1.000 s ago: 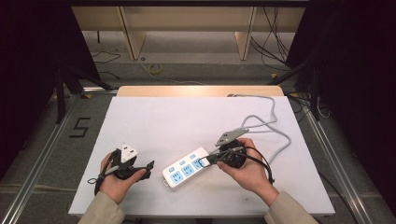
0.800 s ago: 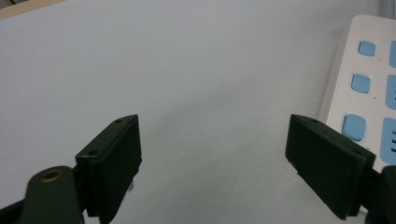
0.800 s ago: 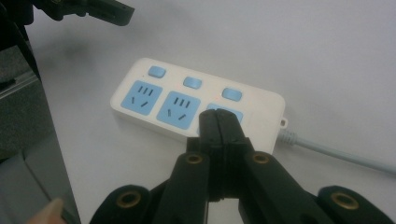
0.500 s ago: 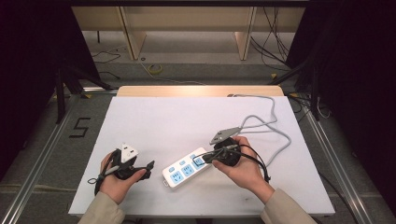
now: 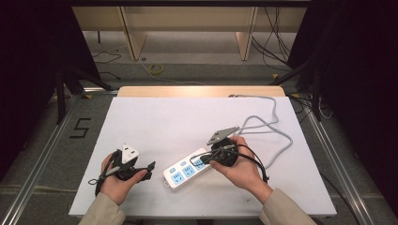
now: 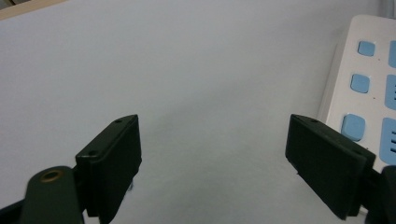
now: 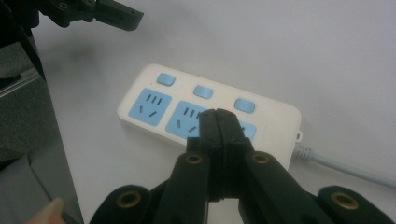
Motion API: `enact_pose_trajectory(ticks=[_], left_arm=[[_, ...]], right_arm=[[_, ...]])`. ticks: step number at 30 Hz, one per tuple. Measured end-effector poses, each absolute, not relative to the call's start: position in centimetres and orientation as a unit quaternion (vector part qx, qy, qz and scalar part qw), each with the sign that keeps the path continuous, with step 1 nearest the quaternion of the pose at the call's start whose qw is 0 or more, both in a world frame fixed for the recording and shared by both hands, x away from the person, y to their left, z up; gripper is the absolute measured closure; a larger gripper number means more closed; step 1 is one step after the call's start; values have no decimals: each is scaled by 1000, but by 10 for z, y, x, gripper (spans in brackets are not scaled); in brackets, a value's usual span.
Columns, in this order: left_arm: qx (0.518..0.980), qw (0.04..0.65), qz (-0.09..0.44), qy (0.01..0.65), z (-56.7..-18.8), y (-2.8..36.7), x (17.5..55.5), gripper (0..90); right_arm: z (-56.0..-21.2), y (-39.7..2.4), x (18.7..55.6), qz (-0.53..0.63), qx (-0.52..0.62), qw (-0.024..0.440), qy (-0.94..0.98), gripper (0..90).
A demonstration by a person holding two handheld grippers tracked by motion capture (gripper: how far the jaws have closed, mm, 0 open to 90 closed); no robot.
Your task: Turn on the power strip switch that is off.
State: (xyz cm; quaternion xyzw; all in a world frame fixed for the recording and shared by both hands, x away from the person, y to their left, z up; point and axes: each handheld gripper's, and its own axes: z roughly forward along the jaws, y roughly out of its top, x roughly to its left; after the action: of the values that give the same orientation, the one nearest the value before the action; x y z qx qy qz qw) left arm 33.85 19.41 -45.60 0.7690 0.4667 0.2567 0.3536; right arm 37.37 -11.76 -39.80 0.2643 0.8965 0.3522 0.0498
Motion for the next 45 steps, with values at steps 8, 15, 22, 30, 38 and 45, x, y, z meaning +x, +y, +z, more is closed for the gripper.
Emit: enact_pose_trajectory(ticks=[8, 15, 22, 30, 38, 45], left_arm=[[770, 352, 257, 466, -456, 194, 338, 181], [769, 353, 257, 467, -456, 194, 339, 181], [769, 353, 257, 466, -456, 194, 338, 181], [769, 353, 257, 466, -456, 194, 338, 181], [771, 351, 257, 465, -456, 194, 339, 180], [769, 353, 258, 466, -456, 194, 339, 180]], right_arm=[[-398, -112, 375, 350, 260, 47, 899, 900], [-398, -107, 375, 349, 257, 45, 900, 900], [-398, -102, 376, 344, 257, 41, 902, 900], [-398, -96, 378, 339, 254, 37, 905, 900], [-398, -90, 381, 333, 252, 33, 908, 900], [-399, -85, 382, 330, 249, 30, 910, 900]])
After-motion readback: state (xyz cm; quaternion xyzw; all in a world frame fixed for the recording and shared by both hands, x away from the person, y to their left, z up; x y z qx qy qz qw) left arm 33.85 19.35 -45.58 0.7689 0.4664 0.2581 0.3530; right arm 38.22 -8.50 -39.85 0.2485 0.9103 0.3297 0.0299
